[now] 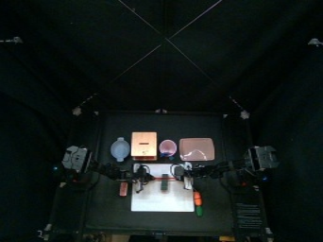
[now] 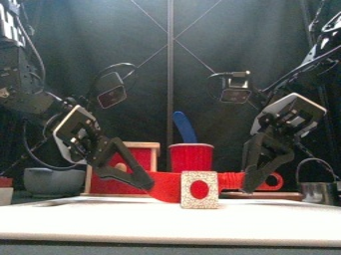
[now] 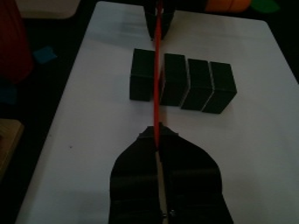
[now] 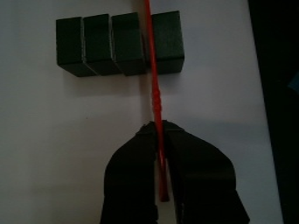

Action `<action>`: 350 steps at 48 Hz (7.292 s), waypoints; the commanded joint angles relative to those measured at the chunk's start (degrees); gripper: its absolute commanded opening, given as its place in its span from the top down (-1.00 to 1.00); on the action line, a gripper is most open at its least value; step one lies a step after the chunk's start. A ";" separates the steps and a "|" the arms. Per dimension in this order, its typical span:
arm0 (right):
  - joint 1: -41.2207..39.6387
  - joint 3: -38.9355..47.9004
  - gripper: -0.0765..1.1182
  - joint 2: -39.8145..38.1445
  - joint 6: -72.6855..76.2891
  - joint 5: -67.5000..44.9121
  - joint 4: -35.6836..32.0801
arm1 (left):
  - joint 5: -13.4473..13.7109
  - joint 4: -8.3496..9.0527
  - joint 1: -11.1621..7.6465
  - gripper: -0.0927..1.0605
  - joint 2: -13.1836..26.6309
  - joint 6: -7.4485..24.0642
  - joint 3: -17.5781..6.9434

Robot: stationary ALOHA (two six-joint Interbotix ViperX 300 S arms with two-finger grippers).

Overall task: Cut the sushi into 4 pieces with the knife
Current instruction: Cut the sushi into 4 pieces

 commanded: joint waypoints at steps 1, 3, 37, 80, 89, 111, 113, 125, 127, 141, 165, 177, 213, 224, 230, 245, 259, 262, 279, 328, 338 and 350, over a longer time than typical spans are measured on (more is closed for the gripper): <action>-0.53 -0.62 0.73 0.97 0.00 -0.18 0.00 | 0.26 -0.35 1.67 0.60 0.53 0.09 -1.85; -1.23 -0.53 0.73 0.62 0.00 0.00 -0.18 | 0.26 -0.26 2.02 0.60 0.53 0.18 -2.11; -3.87 -2.29 0.73 -7.03 0.00 2.72 -2.29 | 4.39 1.14 5.80 0.60 -7.03 7.73 -2.37; 4.39 -2.29 0.73 -7.73 0.09 3.52 2.55 | 8.35 0.97 -2.20 0.60 -8.70 8.26 -2.55; 4.48 -2.55 0.73 -6.50 0.09 3.52 2.90 | 8.96 0.88 -2.11 0.60 -8.00 8.26 -2.55; 4.48 -3.08 0.73 -2.81 0.09 3.52 3.08 | 10.90 -0.88 -2.11 0.60 -5.01 8.26 -2.64; 4.57 -3.08 0.73 -2.02 0.09 3.52 3.25 | 10.99 -1.14 -2.20 0.60 -4.22 8.26 -2.72; 4.31 -2.99 0.73 1.41 0.09 3.52 3.87 | 11.07 -3.08 -1.85 0.60 0.62 8.53 -3.69; 4.22 -2.99 0.73 1.67 0.09 3.52 3.96 | 11.07 -3.25 -1.76 0.60 1.14 8.53 -3.87; 2.02 -2.81 0.73 1.49 0.00 3.78 3.43 | 11.07 -3.25 0.18 0.60 1.76 8.96 -4.57; 0.44 -3.43 0.73 -2.20 0.00 4.39 1.76 | 11.16 -0.97 2.20 0.61 -2.20 9.23 -4.48; 2.55 -5.19 0.73 -6.86 0.00 5.19 1.76 | 13.71 0.35 0.70 0.61 -9.84 9.14 -4.04; 7.73 -4.92 0.73 -7.29 0.09 4.48 3.52 | 16.08 0.35 -5.01 0.61 -10.37 8.79 -4.22; 7.73 -5.10 0.73 -5.27 0.18 4.48 3.69 | 16.08 0.00 -4.92 0.61 -7.47 8.79 -4.83; 7.82 -5.27 0.73 -4.48 0.09 4.57 4.48 | 16.17 -0.26 -4.92 0.61 -7.03 8.79 -4.83; 7.73 -5.19 0.73 -1.23 0.09 4.48 5.27 | 16.17 -1.41 -4.83 0.61 -4.57 8.79 -4.75; 7.56 -5.54 0.73 4.13 0.09 4.39 6.68 | 16.17 -3.87 -4.57 0.61 0.53 8.79 -4.92; 7.56 -5.62 0.73 4.31 0.09 4.39 6.77 | 16.17 -3.96 -4.57 0.61 0.97 8.79 -4.92; 9.76 -7.03 0.73 4.22 0.18 4.39 8.00 | 17.14 -4.57 -6.68 0.61 0.26 8.44 -5.19; 10.81 -4.57 0.73 -4.92 0.09 9.67 7.73 | 20.74 -2.99 -7.12 -0.30 -7.03 9.14 -8.17; 10.55 0.26 0.73 -13.89 0.26 16.17 8.53 | 19.78 0.09 -5.71 -0.31 -12.39 9.14 -6.94; 6.59 8.26 0.69 -29.36 0.35 31.29 14.77 | 17.31 0.62 -4.13 -0.31 -19.60 8.88 -2.11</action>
